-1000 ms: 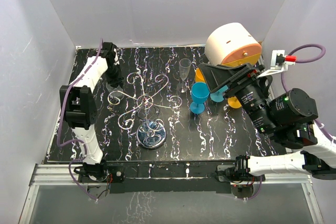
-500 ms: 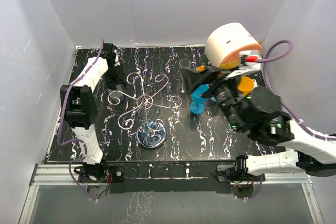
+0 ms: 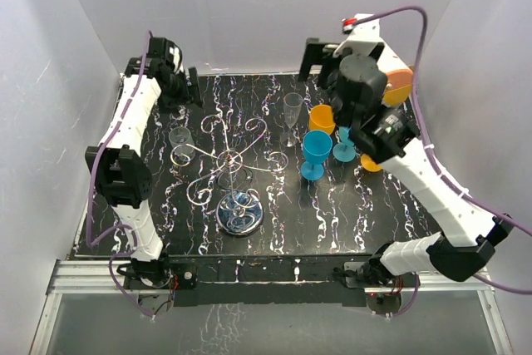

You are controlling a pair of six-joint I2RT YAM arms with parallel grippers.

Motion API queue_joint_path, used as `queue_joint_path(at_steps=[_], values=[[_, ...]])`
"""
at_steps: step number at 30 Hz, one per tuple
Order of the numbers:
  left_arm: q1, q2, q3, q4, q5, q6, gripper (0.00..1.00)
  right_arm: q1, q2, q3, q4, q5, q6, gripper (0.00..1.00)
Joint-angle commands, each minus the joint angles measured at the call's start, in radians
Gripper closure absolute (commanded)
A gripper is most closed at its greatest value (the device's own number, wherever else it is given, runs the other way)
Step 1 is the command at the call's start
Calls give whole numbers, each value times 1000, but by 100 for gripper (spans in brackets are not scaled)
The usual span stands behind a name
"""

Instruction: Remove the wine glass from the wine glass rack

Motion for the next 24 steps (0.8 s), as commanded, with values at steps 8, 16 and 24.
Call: queue_joint_path(at_steps=[8,16,24], values=[[3,-237,296,137,178,29,21,-508,-73,22,-258,-508,219,2],[-98,-470,277,257,95,172,13,-486,-171,34,-316,-460,170,2],[-238,-750,91,317,-75,222,10,-469,-289,68,-389,-517,196,2]])
